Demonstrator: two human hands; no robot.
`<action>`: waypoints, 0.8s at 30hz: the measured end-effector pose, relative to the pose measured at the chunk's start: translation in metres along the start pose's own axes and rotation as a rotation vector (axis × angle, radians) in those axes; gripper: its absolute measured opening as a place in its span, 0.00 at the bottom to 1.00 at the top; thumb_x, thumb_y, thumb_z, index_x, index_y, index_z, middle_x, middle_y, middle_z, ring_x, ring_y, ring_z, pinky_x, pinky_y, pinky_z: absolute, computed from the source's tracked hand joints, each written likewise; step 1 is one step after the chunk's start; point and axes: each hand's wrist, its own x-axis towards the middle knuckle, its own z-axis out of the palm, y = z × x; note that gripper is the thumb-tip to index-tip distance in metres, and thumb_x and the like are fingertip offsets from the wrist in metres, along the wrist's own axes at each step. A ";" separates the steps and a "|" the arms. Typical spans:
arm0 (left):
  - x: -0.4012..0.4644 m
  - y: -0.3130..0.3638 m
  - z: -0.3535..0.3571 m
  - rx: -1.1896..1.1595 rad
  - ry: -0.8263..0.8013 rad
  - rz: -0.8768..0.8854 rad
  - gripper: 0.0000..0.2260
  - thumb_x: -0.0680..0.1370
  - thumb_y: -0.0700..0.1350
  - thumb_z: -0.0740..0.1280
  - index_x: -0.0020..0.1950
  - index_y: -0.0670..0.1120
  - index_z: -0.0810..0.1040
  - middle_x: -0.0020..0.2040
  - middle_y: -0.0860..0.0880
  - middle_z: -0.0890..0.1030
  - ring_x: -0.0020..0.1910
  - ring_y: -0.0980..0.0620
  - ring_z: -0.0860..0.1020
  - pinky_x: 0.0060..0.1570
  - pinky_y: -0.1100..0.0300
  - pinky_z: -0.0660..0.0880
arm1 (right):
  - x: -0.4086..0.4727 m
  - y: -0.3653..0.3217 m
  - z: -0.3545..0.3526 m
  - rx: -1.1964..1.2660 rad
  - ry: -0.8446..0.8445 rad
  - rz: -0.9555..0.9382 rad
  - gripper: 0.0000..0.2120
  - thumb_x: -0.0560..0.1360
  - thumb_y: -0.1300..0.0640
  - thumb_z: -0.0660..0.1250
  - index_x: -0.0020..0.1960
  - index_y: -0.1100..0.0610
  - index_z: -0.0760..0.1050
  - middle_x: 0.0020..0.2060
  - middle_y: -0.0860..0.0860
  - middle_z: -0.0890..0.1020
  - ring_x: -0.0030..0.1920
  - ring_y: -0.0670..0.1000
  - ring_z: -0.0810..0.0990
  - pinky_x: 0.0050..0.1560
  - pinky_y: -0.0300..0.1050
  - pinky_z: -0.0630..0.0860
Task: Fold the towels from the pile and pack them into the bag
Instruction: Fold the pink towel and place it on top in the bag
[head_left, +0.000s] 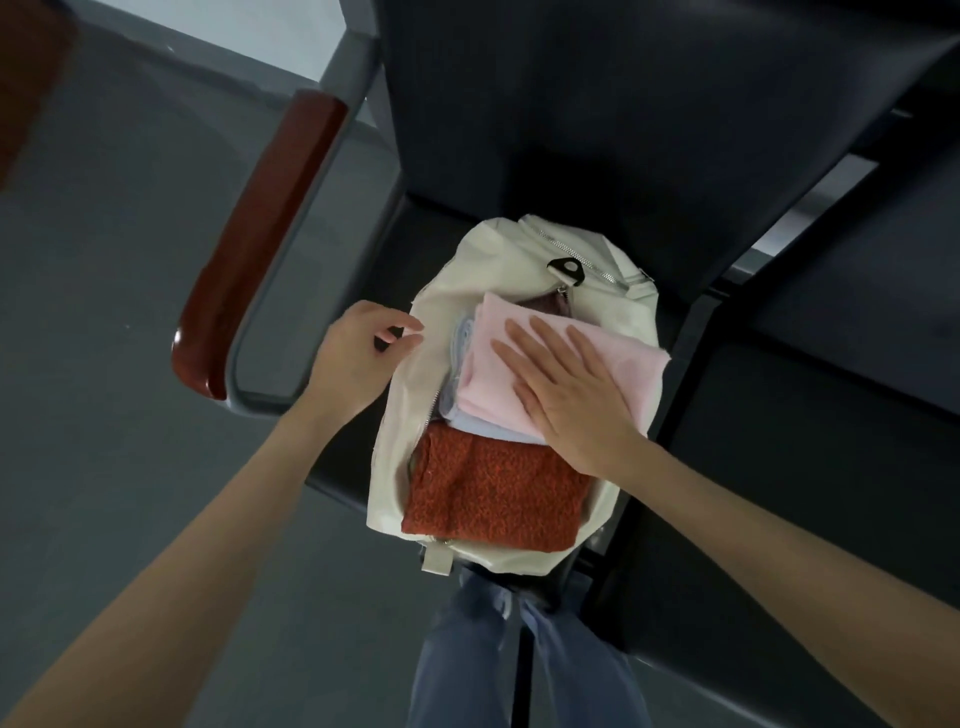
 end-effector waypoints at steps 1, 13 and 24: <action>0.003 0.002 0.003 0.005 -0.012 0.005 0.05 0.76 0.46 0.70 0.50 0.50 0.83 0.50 0.50 0.77 0.41 0.55 0.76 0.48 0.60 0.73 | 0.000 0.000 0.002 0.010 0.001 0.000 0.23 0.83 0.49 0.44 0.77 0.51 0.55 0.77 0.50 0.58 0.77 0.53 0.53 0.75 0.56 0.51; 0.037 0.023 0.001 0.289 -0.513 -0.021 0.26 0.66 0.50 0.78 0.56 0.51 0.67 0.54 0.48 0.66 0.52 0.49 0.69 0.49 0.56 0.70 | -0.004 0.004 0.011 0.175 -0.022 0.047 0.24 0.83 0.47 0.38 0.78 0.49 0.48 0.78 0.48 0.51 0.78 0.49 0.45 0.76 0.53 0.44; 0.042 0.009 -0.017 0.360 -0.367 0.122 0.07 0.70 0.39 0.69 0.44 0.39 0.75 0.44 0.42 0.77 0.44 0.44 0.77 0.37 0.57 0.70 | -0.004 -0.007 0.005 0.206 -0.021 0.081 0.25 0.82 0.48 0.40 0.78 0.49 0.50 0.78 0.47 0.50 0.78 0.49 0.45 0.76 0.53 0.42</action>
